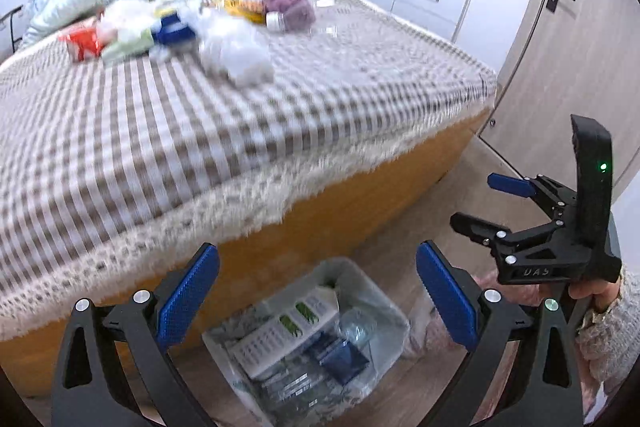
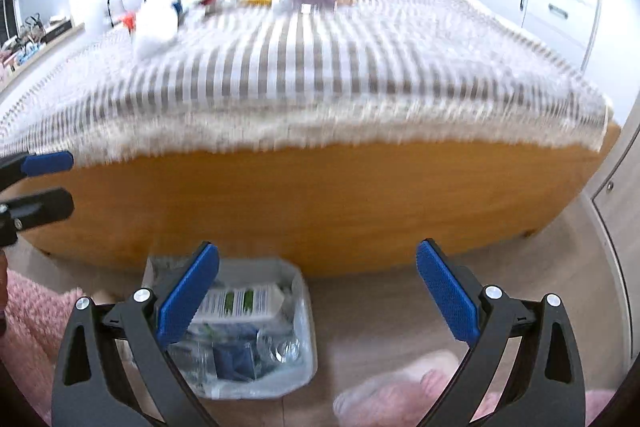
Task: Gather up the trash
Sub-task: 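Raise both tools from the bin and turn toward the bed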
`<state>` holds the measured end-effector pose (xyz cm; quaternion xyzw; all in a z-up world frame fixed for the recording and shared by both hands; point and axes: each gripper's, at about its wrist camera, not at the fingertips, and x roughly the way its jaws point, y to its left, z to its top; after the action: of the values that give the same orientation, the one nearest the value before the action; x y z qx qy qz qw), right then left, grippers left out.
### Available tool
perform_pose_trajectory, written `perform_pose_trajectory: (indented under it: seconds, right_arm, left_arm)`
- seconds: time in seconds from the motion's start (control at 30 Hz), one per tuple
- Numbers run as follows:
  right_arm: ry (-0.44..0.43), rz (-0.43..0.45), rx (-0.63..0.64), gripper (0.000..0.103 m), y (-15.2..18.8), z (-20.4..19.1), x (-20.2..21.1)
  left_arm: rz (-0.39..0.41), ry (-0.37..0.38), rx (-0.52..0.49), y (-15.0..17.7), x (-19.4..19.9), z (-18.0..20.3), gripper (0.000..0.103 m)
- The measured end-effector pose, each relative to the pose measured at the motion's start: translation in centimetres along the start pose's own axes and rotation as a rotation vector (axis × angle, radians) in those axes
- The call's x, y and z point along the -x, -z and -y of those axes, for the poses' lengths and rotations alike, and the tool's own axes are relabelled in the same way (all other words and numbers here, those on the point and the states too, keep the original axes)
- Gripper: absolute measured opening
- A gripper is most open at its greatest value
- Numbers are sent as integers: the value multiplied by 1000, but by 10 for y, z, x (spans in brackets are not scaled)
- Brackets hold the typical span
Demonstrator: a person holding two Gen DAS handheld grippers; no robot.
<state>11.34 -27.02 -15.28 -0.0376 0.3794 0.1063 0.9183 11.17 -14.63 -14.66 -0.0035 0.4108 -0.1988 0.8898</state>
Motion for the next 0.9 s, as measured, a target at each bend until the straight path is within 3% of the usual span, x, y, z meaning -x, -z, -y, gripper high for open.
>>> perform_pose_trajectory:
  seconds: [0.2,0.37,0.73,0.8,0.9]
  right_arm:
    - [16,85,44,95,-33,8,14]
    - [25,158,34,95,-57,13,16]
    - [43,249,-236,95,-69,27,17]
    - [40,256,-258,95,-69,27,18]
    - [31,250,-269,95,-69,26,17]
  left_arm:
    - [61,-14,29,-26,4,-4,95]
    - [133,-71,88,-57,6,-9,95]
    - [181,-200,230,-102,-28,-27,95]
    - [169,-216,260,-107,-38,-31,90]
    - [159,-266,302,-111,-51,-38,69]
